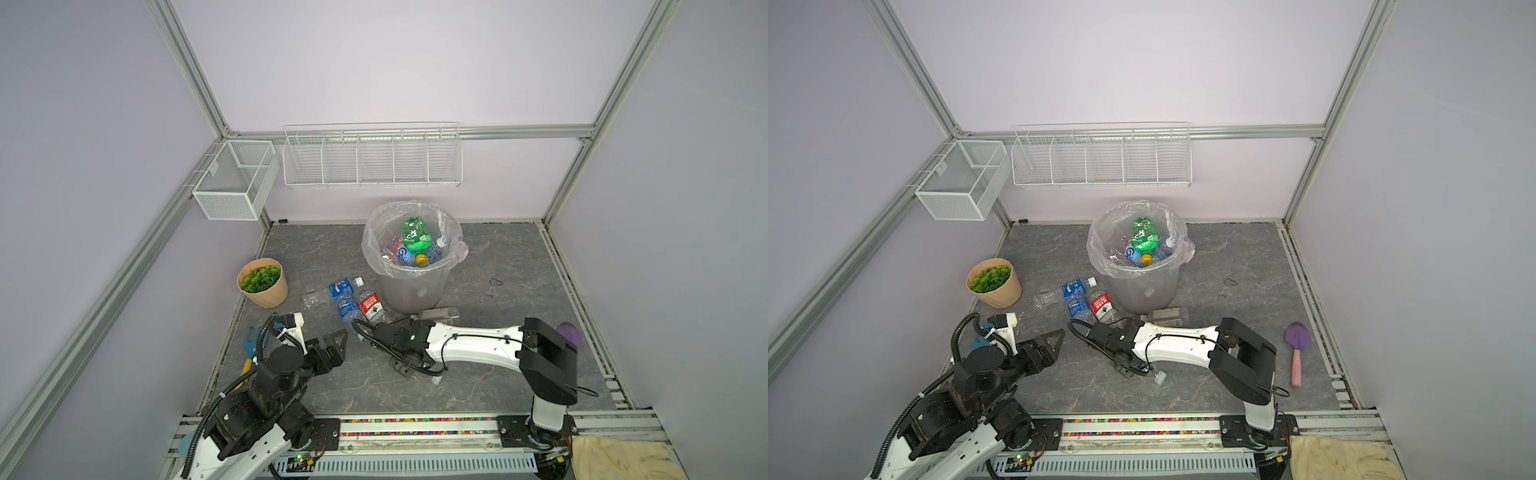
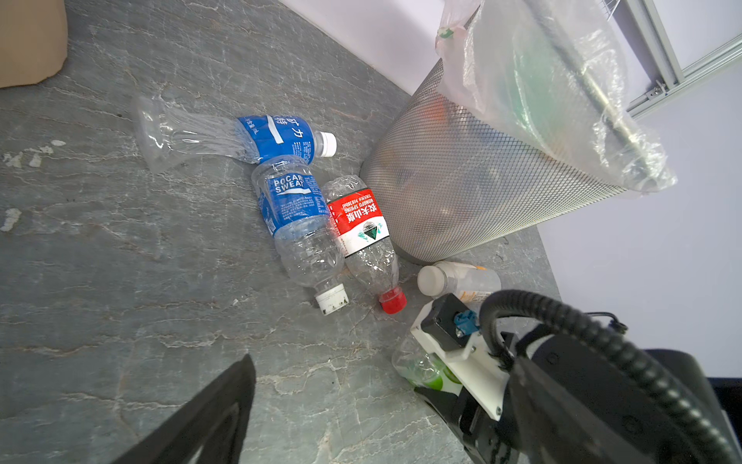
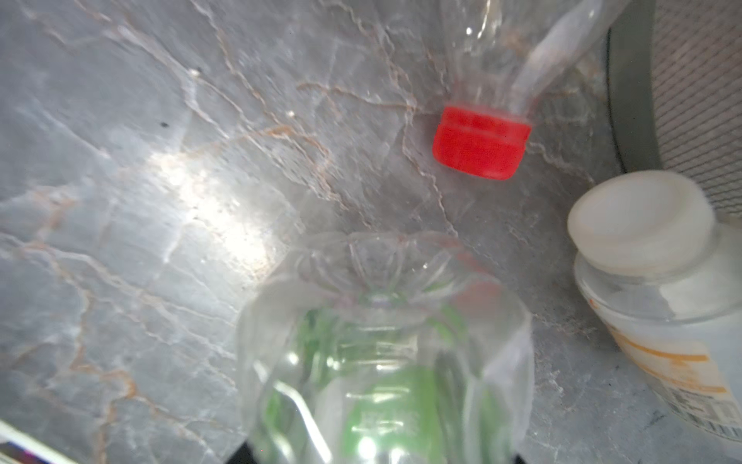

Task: Throw the plastic bottles in the bin
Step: 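Close the right gripper on the clear green-label bottle, then lift the green-label bottle upright with the right gripper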

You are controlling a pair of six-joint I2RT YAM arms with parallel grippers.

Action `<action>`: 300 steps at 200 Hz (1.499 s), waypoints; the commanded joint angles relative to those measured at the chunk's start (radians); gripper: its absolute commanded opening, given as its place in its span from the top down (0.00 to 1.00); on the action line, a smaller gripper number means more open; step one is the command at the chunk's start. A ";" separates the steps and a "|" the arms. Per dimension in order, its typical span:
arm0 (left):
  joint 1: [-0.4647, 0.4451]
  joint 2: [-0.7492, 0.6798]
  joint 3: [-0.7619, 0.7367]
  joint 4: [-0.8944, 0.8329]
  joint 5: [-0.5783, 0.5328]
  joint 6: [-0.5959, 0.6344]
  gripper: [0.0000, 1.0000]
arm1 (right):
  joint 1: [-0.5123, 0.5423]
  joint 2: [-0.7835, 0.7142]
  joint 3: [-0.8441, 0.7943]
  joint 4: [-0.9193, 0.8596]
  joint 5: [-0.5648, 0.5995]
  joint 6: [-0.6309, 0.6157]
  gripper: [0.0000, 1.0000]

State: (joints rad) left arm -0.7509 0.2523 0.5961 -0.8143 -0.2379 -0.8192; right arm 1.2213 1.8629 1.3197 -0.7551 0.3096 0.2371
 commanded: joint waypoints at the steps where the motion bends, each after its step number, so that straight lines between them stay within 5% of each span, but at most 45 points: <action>1: 0.002 -0.014 -0.010 -0.032 -0.005 -0.017 0.02 | 0.031 -0.076 0.043 -0.054 0.009 -0.035 0.93; 119: 0.002 -0.009 -0.027 -0.001 0.011 -0.030 0.02 | 0.067 -0.486 0.050 0.081 -0.128 -0.099 0.93; 178: 0.003 -0.001 -0.025 0.022 0.016 -0.040 0.02 | 0.067 -0.746 -0.079 0.240 0.009 -0.073 0.84; 214: 0.002 0.020 -0.025 0.042 0.024 -0.040 0.02 | 0.067 -0.926 -0.193 0.309 0.080 -0.080 0.93; 300: 0.003 0.081 -0.025 0.110 0.048 -0.040 0.02 | 0.066 -1.228 -0.354 0.241 0.260 0.008 0.93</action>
State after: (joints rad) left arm -0.7509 0.3161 0.5777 -0.7315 -0.2028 -0.8387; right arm 1.2854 0.6891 1.0004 -0.5003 0.4999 0.2039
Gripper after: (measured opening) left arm 0.976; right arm 0.454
